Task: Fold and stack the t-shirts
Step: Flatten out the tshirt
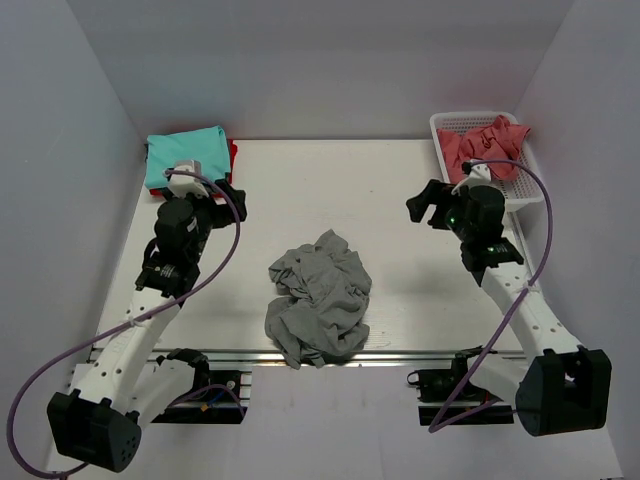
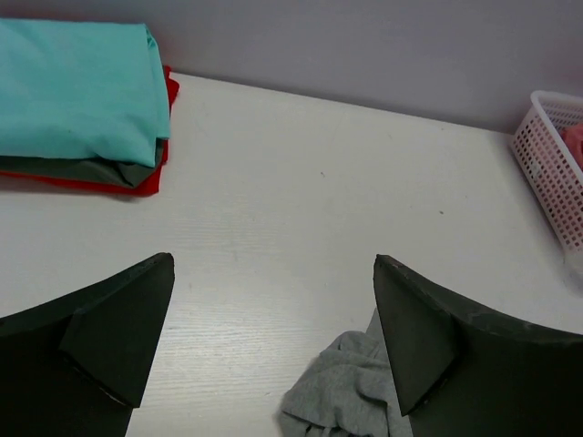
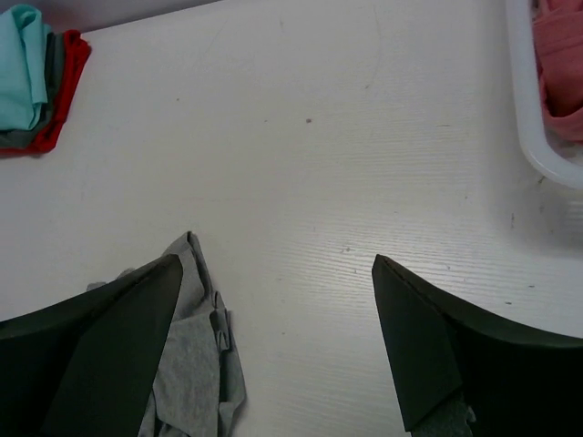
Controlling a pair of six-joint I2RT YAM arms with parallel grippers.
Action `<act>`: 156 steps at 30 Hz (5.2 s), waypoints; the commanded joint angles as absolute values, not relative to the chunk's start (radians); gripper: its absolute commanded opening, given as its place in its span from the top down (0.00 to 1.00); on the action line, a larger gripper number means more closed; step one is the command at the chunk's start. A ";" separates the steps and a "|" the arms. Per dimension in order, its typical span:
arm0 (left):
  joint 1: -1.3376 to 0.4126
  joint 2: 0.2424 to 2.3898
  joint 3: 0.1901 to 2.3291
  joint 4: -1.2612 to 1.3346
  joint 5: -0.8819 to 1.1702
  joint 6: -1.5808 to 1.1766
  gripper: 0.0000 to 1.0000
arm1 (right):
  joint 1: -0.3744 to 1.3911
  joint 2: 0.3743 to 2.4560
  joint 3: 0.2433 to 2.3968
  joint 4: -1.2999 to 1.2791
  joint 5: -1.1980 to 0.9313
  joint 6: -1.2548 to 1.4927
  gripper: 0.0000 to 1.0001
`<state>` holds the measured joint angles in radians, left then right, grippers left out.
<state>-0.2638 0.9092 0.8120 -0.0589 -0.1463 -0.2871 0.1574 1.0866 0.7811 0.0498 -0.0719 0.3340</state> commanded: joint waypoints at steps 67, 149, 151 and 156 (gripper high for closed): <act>-0.318 1.345 1.380 -0.084 0.164 -0.164 1.00 | 0.554 1.312 1.351 0.081 0.359 0.028 1.00; -0.259 1.559 1.139 -0.373 0.089 -0.287 0.00 | 0.319 1.707 1.376 -0.118 0.166 0.068 0.10; -0.259 1.501 1.080 -0.383 0.115 -0.307 0.00 | 0.322 1.739 1.377 -0.123 0.143 0.074 0.10; -0.259 1.443 0.901 -0.312 0.153 -0.360 0.00 | 0.327 1.860 1.430 -0.137 0.045 0.112 0.10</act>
